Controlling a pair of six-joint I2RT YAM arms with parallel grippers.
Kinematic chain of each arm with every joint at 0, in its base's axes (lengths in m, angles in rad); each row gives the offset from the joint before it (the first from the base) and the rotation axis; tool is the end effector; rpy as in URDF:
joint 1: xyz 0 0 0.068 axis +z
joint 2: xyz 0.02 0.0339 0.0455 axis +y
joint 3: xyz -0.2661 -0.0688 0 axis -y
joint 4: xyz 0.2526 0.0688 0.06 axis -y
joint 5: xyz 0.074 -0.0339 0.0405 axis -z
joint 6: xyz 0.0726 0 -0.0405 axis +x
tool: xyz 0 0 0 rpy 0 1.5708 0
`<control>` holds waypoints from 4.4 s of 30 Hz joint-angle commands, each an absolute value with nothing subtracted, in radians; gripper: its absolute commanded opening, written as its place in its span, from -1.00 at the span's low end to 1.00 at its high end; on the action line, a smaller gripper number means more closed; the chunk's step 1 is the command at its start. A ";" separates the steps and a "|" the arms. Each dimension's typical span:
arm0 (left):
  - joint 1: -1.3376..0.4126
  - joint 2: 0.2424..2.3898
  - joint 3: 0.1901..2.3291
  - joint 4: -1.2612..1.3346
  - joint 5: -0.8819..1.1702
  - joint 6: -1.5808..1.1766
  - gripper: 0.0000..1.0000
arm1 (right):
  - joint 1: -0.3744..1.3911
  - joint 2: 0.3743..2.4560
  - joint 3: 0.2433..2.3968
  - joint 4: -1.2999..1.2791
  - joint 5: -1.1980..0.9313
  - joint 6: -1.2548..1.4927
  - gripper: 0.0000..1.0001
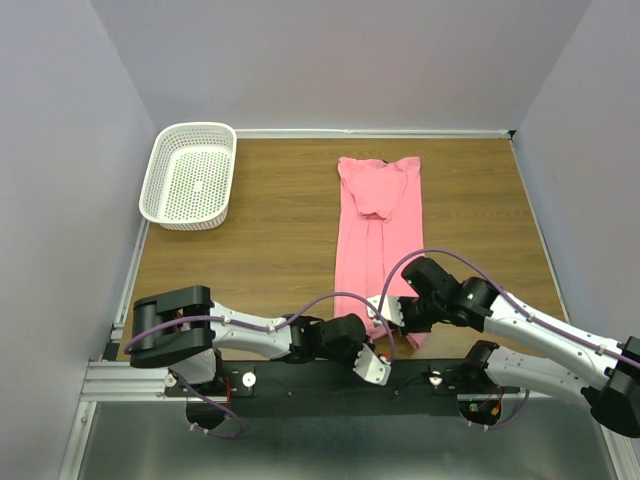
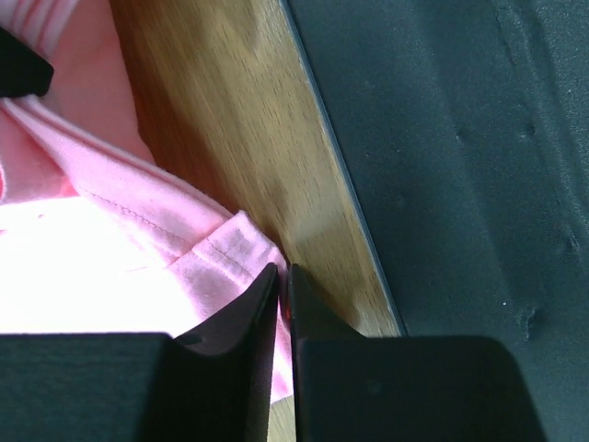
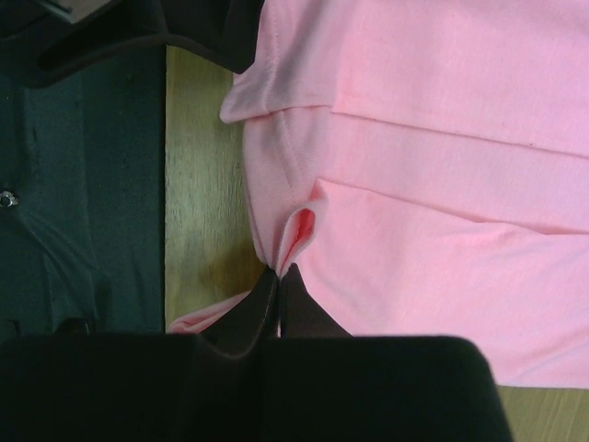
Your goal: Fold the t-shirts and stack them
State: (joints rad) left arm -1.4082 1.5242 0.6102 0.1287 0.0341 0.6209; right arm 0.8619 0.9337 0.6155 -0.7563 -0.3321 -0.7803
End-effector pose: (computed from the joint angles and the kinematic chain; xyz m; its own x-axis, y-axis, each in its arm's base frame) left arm 0.0482 -0.3093 0.1123 0.4829 0.6478 -0.5892 0.8719 -0.2937 0.3918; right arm 0.1046 0.1584 0.1799 0.1691 -0.8244 -0.5401 -0.9845 -0.1159 -0.1312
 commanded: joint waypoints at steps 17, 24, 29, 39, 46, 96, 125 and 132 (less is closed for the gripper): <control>-1.402 1.206 0.522 0.049 0.107 0.699 -0.05 | 0.854 0.923 0.617 -0.767 -0.362 -0.790 -0.99; -1.402 1.221 0.476 0.002 0.150 0.768 0.01 | 0.856 0.930 0.620 -0.767 -0.368 -0.795 -0.99; -1.402 1.270 0.448 0.005 0.123 0.834 0.01 | 0.856 0.925 0.620 -0.767 -0.370 -0.795 -0.99; -1.396 1.368 0.451 0.092 0.048 0.859 0.01 | 0.854 0.916 0.618 -0.767 -0.373 -0.795 -0.99; -1.394 1.417 0.462 0.104 0.041 0.845 -0.28 | 0.848 0.904 0.618 -0.769 -0.377 -0.795 -0.99; -0.835 1.416 0.728 0.351 0.396 0.974 -1.00 | 0.474 1.184 0.903 -0.589 -0.336 -0.839 -0.99; -0.626 1.853 1.175 0.164 0.514 1.083 -1.00 | 0.281 1.707 1.296 -0.589 -0.477 -0.946 -0.99; -0.620 1.897 1.229 0.134 0.492 1.083 -1.00 | 0.249 1.747 1.318 -0.588 -0.465 -0.939 -0.99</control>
State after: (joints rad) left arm -0.6292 1.8729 1.1965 0.1719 0.4835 1.0733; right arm 0.2733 1.7164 1.2716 -0.5919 -0.4599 -0.9436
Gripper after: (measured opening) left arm 0.009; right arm 0.012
